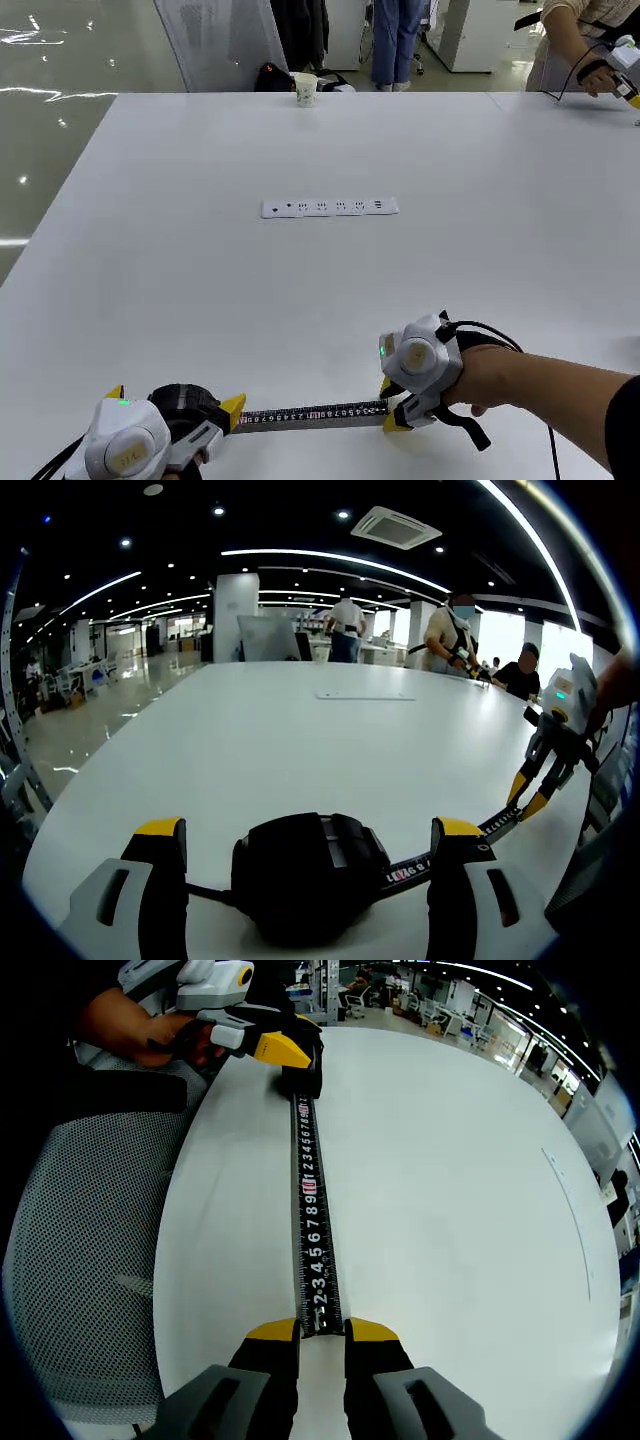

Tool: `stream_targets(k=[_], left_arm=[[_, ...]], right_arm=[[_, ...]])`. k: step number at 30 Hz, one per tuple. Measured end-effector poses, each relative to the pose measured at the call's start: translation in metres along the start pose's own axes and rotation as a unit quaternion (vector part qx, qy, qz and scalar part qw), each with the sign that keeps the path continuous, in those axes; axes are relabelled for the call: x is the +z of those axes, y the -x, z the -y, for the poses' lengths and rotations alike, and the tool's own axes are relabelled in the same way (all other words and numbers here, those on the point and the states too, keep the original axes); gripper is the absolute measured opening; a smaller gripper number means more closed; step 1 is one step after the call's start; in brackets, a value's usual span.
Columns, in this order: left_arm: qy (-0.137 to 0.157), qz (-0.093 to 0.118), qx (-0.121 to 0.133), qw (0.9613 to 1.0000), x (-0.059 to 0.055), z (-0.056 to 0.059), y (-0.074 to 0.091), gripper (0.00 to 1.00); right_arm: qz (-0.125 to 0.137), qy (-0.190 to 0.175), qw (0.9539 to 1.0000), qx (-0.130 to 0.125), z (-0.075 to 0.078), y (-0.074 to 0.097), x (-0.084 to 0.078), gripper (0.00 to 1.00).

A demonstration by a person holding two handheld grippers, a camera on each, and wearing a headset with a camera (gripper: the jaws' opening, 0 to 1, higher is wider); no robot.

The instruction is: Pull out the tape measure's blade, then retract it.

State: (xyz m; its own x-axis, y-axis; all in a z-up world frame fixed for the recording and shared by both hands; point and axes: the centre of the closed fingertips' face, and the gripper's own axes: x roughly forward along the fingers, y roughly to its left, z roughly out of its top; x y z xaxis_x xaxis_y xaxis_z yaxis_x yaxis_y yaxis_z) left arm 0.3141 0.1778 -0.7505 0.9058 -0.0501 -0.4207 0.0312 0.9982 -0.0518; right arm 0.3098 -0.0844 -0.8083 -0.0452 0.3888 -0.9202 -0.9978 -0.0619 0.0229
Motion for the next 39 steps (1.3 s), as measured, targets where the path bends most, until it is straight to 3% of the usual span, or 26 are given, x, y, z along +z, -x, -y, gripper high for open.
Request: stream_targets(k=[10, 13, 20, 23, 31, 39], left_arm=[[0.004, 0.000, 0.000, 1.0000, 0.000, -0.001, 0.000, 0.98], [0.005, -0.002, -0.002, 1.0000, -0.001, 0.000, 0.000, 0.97], [0.005, -0.005, -0.006, 1.0000, -0.004, 0.002, 0.001, 0.92], [-0.001, -0.001, -0.006, 1.0000, -0.002, 0.001, 0.002, 0.89], [0.016, -0.026, 0.002, 0.9995, -0.013, -0.005, 0.001, 0.83], [0.017, -0.040, -0.016, 0.9989, -0.017, 0.008, -0.003, 0.74]], right_arm=[[-0.008, 0.031, 0.9995, 0.000, 0.000, -0.001, 0.000, 0.12], [-0.010, -0.002, 0.9999, 0.004, 0.001, -0.001, -0.001, 0.11], [-0.024, 0.009, 0.9997, 0.002, 0.001, -0.002, 0.000, 0.11], [-0.026, -0.004, 0.9996, 0.001, 0.002, -0.002, -0.001, 0.11], [-0.028, -0.008, 0.9996, 0.003, 0.002, -0.001, 0.000, 0.11], [-0.032, -0.014, 0.9994, -0.001, 0.002, -0.002, -0.001, 0.11]])
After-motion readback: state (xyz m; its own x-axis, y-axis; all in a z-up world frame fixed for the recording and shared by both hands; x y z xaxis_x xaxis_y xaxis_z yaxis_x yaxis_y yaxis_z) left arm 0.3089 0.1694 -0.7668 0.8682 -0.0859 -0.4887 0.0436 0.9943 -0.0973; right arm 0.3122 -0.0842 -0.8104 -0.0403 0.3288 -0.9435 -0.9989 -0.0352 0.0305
